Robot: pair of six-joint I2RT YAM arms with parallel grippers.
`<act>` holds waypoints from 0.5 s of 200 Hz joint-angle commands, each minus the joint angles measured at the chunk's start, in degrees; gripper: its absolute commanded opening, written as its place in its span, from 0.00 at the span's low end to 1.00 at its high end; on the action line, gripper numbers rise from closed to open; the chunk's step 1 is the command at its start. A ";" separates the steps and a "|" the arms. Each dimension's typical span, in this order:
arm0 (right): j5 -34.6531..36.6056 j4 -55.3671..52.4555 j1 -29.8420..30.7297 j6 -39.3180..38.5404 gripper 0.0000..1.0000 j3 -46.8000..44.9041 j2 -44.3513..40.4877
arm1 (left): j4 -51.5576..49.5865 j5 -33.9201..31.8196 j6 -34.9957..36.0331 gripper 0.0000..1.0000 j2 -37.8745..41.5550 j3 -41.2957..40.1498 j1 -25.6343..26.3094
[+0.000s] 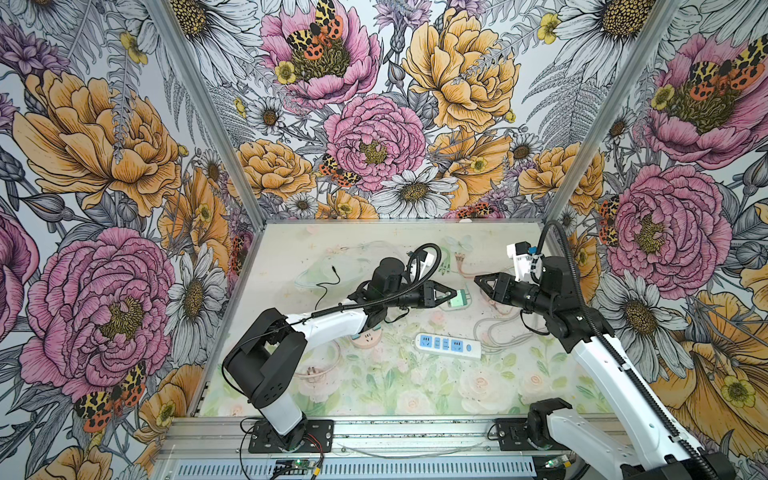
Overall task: Insert plugs into power strip
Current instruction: Insert the plug into the socket.
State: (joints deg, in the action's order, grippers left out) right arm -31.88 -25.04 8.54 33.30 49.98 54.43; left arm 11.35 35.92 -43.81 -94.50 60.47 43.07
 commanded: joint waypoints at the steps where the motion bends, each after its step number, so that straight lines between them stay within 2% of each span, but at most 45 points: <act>1: 3.53 -1.51 -0.62 -2.30 0.34 0.44 -0.05 | -31.21 -5.15 15.48 0.08 2.65 9.13 -0.44; 13: 5.61 -2.67 -0.67 -3.36 0.34 0.52 -0.14 | -39.12 -5.70 18.38 0.08 2.14 12.12 -0.85; 39: 7.42 -3.32 -0.89 -3.95 0.34 0.53 -0.21 | -46.79 -6.12 20.58 0.08 1.29 15.61 -2.15; 72: 10.82 -4.46 -1.19 -4.17 0.33 0.63 -0.02 | -60.70 -7.37 26.72 0.10 -2.49 22.60 -1.21; 100: 13.38 -4.85 -1.16 -4.21 0.33 -0.37 -0.95 | -69.81 -12.92 28.91 0.09 -5.06 25.91 -0.53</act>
State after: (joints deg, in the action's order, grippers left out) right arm -22.41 -29.17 7.77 30.28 49.98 54.46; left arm -45.80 28.64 -19.73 -97.27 83.74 41.89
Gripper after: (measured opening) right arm 0.335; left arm 0.288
